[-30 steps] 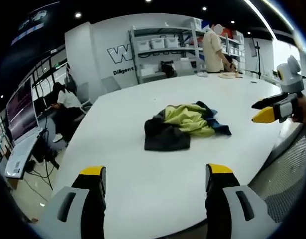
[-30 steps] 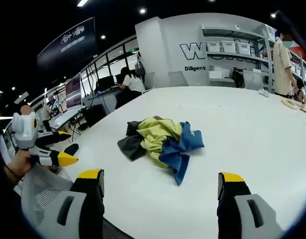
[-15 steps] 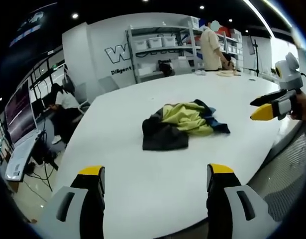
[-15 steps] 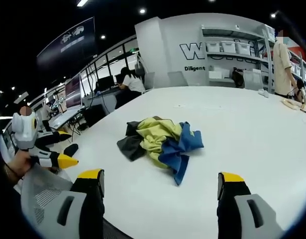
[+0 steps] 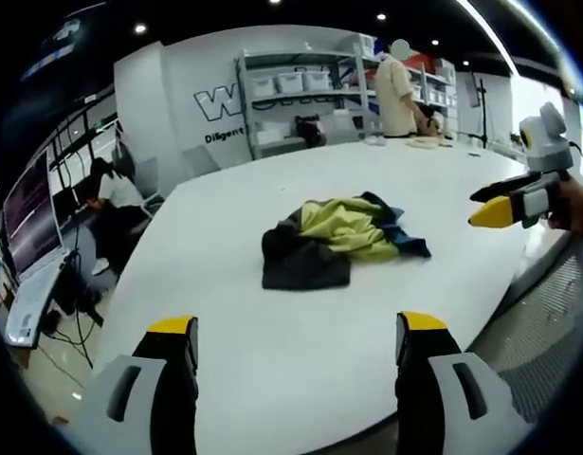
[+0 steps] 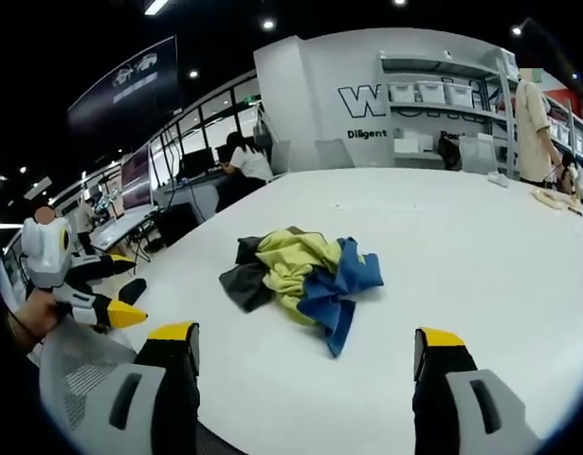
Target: Fold the garment on the visible template until the final outline fits inside the template.
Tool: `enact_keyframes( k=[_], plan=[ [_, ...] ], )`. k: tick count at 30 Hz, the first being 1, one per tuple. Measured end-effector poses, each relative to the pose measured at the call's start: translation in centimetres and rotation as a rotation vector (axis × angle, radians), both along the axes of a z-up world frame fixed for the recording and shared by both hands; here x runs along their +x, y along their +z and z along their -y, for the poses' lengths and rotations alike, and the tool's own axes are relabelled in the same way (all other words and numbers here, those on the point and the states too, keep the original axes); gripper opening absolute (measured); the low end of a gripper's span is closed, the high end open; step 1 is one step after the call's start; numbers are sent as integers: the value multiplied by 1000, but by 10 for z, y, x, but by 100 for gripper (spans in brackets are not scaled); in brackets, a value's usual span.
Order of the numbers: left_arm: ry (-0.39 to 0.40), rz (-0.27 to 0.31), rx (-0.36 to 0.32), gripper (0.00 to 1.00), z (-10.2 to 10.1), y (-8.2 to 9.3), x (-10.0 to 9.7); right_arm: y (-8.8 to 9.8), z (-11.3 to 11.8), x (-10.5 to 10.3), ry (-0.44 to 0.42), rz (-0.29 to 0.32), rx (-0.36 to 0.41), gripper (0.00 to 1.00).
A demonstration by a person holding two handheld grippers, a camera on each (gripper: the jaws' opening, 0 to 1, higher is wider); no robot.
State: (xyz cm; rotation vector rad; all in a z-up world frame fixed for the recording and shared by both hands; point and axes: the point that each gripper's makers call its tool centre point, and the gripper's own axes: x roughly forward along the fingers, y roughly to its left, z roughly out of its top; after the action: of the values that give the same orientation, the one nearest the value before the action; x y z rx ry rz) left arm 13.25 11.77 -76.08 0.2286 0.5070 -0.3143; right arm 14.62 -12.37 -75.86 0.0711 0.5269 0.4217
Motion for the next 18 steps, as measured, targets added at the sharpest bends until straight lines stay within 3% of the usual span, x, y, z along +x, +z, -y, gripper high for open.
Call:
enact_keyframes(
  k=[18],
  plan=[
    [-29, -58, -28, 84, 7, -7, -3, 5, 11, 4, -52, 2, 33, 91]
  ],
)
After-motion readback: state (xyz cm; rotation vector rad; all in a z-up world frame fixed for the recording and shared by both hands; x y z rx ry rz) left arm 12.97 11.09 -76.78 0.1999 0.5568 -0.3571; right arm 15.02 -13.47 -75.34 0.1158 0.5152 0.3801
